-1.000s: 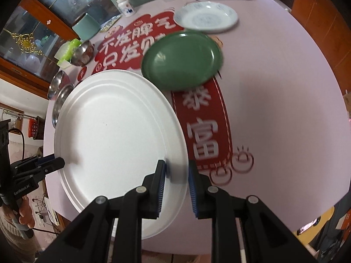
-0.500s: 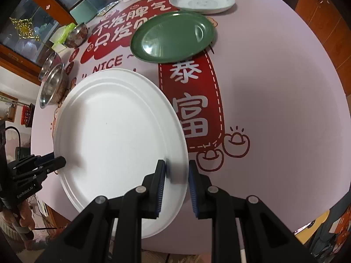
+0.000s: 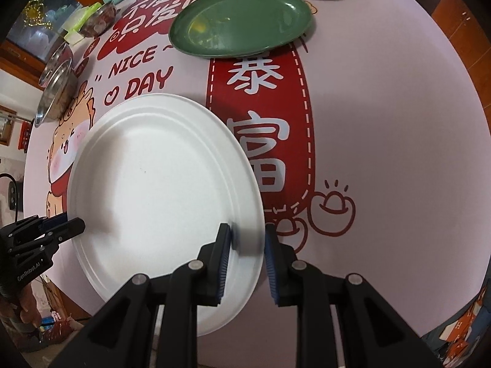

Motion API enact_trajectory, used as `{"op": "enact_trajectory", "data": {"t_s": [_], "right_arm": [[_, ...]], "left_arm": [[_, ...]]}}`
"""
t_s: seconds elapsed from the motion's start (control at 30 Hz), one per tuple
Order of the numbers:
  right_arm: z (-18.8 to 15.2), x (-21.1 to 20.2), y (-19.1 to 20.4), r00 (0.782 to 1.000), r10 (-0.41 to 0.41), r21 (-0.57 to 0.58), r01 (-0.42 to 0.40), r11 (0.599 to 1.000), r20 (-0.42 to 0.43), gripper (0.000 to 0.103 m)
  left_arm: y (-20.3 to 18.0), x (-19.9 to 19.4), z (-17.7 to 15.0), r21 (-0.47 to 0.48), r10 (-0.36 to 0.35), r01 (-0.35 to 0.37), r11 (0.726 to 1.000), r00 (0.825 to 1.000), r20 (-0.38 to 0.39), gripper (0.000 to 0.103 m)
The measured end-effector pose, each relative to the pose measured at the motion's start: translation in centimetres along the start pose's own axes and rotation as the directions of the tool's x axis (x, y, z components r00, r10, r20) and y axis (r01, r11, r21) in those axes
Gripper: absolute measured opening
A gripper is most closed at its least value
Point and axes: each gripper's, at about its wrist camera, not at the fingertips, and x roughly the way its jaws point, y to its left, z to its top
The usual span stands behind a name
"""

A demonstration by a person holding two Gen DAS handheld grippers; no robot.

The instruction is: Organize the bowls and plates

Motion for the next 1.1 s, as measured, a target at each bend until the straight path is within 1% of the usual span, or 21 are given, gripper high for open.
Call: {"op": "enact_trajectory", "data": {"t_s": [0.17, 0.63, 0.73, 0.8, 1.1], "right_arm": [[0.1, 0.0, 0.0, 1.0, -0.016, -0.017, 0.016, 1.0, -0.009, 0.022], [-0.3, 0.5, -3.3, 0.999, -0.019, 0.025, 0.02, 0.999, -0.039, 0.022], [0.5, 1.3, -2.1, 0.999, -0.018, 0.028, 0.019, 0.999, -0.044, 0.022], [0.7, 1.4, -1.9, 0.999, -0.017, 0.024, 0.018, 1.0, -0.045, 0.022], [0.3, 2.3, -1.5, 0.999, -0.03, -0.01, 0.03, 0.999, -0.043, 0.025]], "left_arm": [[-0.4, 0.8, -0.2, 0.004, 0.013, -0.013, 1.0, 1.0, -0.008, 0.022], [-3.4, 2.1, -0.3, 0.041, 0.019, -0.018, 0.999, 1.0, -0.024, 0.023], [-3.7, 2.2, -0.3, 0.04, 0.025, -0.024, 0.999, 0.999, -0.024, 0.024], [-3.8, 2.2, -0.2, 0.039, 0.027, -0.026, 0.999, 0.999, -0.023, 0.026], [-4.7, 2.7, -0.2, 0.034, 0.042, -0.041, 0.999, 0.999, -0.014, 0.029]]}}
